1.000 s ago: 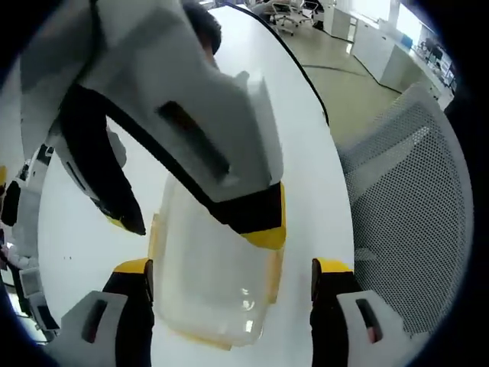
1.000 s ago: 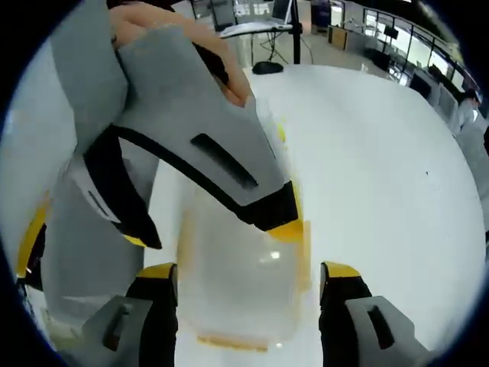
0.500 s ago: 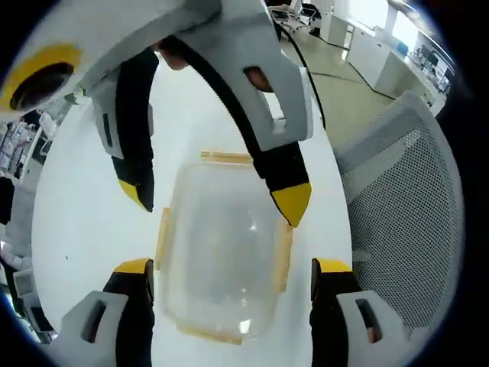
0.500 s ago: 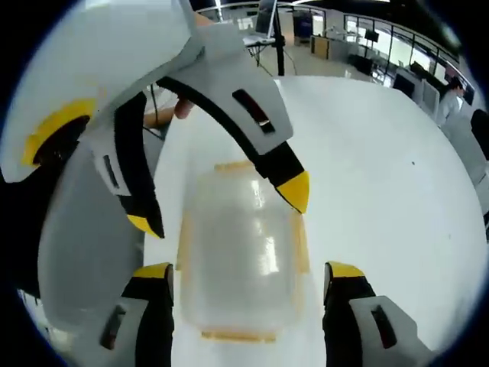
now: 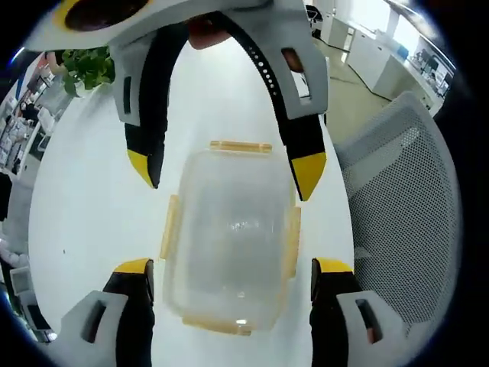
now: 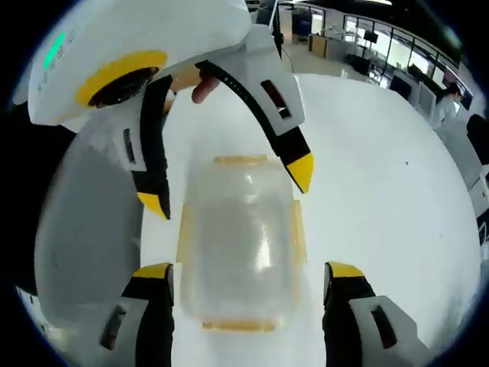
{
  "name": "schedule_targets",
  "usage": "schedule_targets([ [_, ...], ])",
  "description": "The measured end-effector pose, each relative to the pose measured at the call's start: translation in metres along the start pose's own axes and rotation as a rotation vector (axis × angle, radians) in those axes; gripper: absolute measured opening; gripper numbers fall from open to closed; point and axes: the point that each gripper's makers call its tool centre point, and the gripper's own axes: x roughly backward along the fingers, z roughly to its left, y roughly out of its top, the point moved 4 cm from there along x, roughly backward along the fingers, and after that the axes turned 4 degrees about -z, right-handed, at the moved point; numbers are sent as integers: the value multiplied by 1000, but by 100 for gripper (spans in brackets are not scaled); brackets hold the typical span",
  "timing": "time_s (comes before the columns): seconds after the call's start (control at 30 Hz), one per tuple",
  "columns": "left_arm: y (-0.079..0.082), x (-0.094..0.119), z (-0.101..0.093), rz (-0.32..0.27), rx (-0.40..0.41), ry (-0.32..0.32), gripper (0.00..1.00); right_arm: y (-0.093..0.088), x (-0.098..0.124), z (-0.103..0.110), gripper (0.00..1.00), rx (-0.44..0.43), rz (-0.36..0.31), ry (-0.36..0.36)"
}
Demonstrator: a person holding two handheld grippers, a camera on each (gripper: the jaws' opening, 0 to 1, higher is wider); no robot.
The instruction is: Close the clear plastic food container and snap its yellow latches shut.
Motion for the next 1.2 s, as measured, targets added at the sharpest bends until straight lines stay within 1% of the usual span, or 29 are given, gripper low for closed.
schedule_targets([
  [0.13,-6,1,1,6,-6,-11,84,-4,2,1,81,-7,8,-10],
  [0.37,-10,1,0,7,-2,-20,84,-11,3,6,81,-15,19,-18],
  [0.6,-13,-3,3,10,-30,-36,84,-12,2,8,81,2,44,-44],
  [0.7,-14,-3,4,8,-37,-49,84,-12,2,10,82,11,50,-67],
  [0.8,-16,-5,4,17,-44,-57,84,-16,1,11,82,25,71,-91],
  [0.93,-17,-6,4,19,-49,-63,84,-21,-1,14,83,39,89,-89],
  [1.2,-19,-8,3,28,-62,-76,83,-17,-3,15,82,61,98,-90],
])
